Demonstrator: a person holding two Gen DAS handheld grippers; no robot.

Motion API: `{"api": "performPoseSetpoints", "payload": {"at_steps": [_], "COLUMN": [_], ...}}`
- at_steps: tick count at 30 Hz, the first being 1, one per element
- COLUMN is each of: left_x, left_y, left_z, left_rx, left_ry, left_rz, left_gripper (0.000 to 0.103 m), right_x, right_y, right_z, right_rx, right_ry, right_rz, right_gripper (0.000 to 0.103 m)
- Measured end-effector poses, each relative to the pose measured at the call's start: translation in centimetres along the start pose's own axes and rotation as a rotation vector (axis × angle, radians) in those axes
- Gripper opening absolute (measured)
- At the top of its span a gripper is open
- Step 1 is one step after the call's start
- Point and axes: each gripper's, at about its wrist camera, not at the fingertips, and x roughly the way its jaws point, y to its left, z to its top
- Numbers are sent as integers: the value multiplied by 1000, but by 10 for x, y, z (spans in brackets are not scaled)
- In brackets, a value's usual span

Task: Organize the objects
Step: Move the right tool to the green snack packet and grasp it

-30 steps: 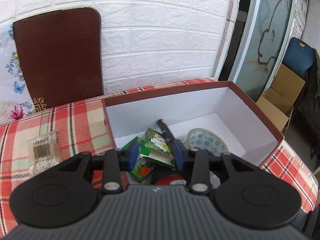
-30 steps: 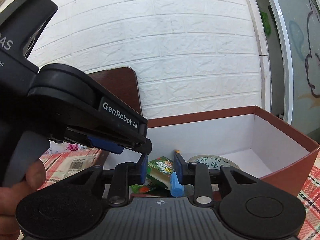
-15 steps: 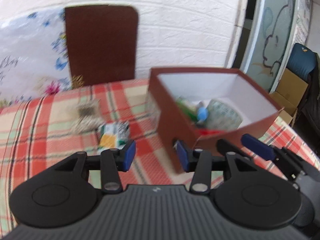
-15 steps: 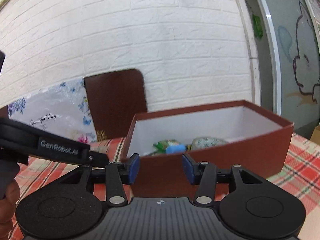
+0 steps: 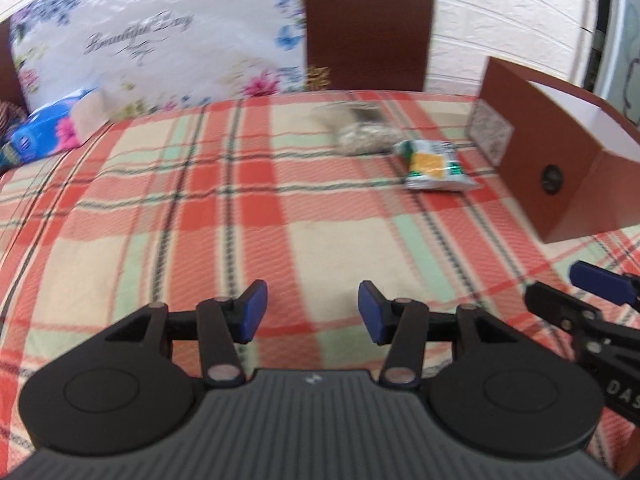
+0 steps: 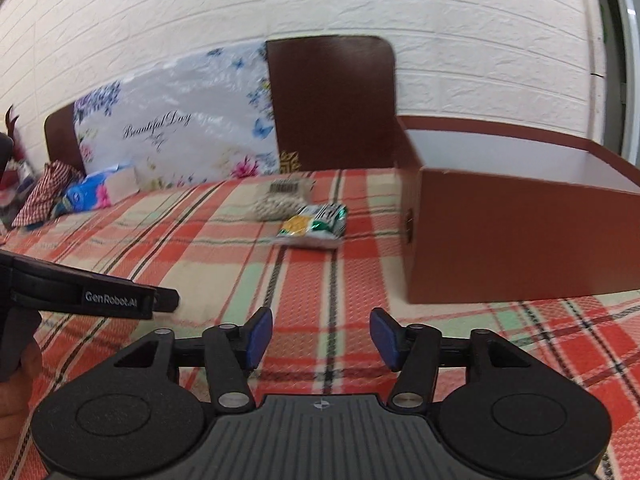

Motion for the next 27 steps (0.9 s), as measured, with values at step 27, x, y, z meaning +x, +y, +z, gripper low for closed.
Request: {"api": "performPoseSetpoints", "payload": {"at_steps": [27], "left_x": [-1], "left_y": [48], "left_z": [-28], "left_rx": [-73], "left_ry": [-152], "left_rz": [-50], "left_gripper": [85], "right_x": [65], "right_y": [29], "right_z": [16], "right_rx": [-120], "right_ry": [81], "right_rz": [-41], "right_gripper": [73]}}
